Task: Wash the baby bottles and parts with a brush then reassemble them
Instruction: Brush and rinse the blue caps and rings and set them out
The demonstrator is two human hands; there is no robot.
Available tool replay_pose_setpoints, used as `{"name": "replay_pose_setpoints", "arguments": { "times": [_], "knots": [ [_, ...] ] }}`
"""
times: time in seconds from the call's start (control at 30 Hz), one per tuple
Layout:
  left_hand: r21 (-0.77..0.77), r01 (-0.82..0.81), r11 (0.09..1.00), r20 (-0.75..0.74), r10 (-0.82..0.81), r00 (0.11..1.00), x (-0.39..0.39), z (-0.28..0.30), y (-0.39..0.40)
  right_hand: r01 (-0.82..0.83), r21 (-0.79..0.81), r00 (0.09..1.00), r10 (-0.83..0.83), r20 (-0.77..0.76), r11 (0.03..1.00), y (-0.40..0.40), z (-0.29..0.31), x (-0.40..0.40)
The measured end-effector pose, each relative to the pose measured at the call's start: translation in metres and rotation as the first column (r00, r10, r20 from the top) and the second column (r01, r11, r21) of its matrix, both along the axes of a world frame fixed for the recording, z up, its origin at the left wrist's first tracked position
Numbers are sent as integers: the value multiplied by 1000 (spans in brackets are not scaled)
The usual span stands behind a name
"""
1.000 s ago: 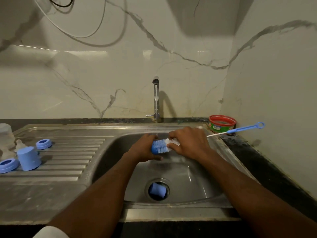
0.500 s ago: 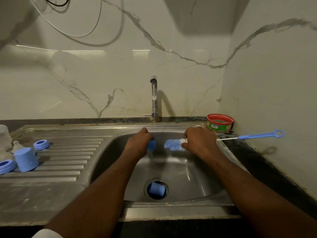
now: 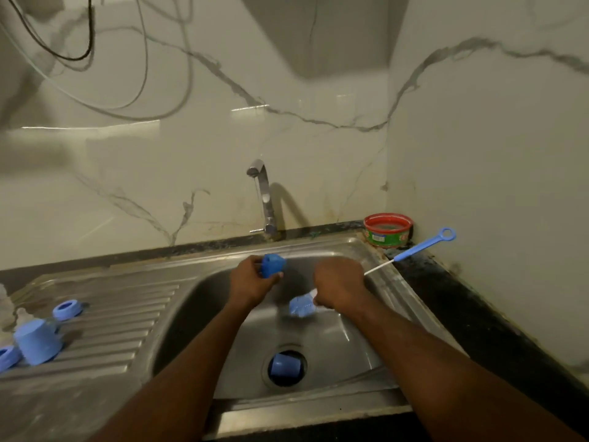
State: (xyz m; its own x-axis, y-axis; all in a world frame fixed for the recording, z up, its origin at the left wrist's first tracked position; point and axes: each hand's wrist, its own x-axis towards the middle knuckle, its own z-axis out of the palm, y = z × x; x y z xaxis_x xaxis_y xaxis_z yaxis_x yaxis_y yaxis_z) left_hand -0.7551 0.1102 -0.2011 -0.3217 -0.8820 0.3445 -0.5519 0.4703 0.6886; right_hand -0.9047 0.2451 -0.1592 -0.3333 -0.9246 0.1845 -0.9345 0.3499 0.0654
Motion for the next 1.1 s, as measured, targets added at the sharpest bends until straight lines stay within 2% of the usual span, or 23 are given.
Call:
{"name": "replay_pose_setpoints", "arguments": {
  "times": [0.07,0.23,0.33,0.47,0.57,0.67,0.77,0.87,0.97,1.1],
  "knots": [
    [61,14,998,-59,-10,998,-4,8,-1,-8,14,1000,8,15,1000,-2,-1,2],
    [81,-19,997,-22,21,1000,-11,13,-6,-16,-10,1000,16,20,1000,-2,-8,5],
    [60,-22,998,103,16,995,-12,-2,-9,-3,-12,1000,3,12,1000,-4,-13,2],
    [8,-96,995,-4,96,995,-3,3,-12,-7,-4,999,7,51,1000,-3,-10,1],
    [53,-79,995,41,77,996,1,6,-9,-1,20,998,0,55,1000,2,-6,0],
    [24,-69,997,-33,70,997,1,8,-2,20,27,994,-23,108,999,7,-8,1],
    [51,-39,998,39,37,999,0,8,5,20,44,985,-27,170,999,13,-3,3],
    [41,-51,998,-53,53,997,-1,9,4,22,46,983,-30,179,999,18,1,4],
    [53,-11,999,2,11,1000,-5,7,3,18,27,982,-23,186,999,17,-1,3],
    [25,-29,999,-65,30,997,-7,7,-2,18,36,986,-24,166,999,14,2,1]
  ]
}}
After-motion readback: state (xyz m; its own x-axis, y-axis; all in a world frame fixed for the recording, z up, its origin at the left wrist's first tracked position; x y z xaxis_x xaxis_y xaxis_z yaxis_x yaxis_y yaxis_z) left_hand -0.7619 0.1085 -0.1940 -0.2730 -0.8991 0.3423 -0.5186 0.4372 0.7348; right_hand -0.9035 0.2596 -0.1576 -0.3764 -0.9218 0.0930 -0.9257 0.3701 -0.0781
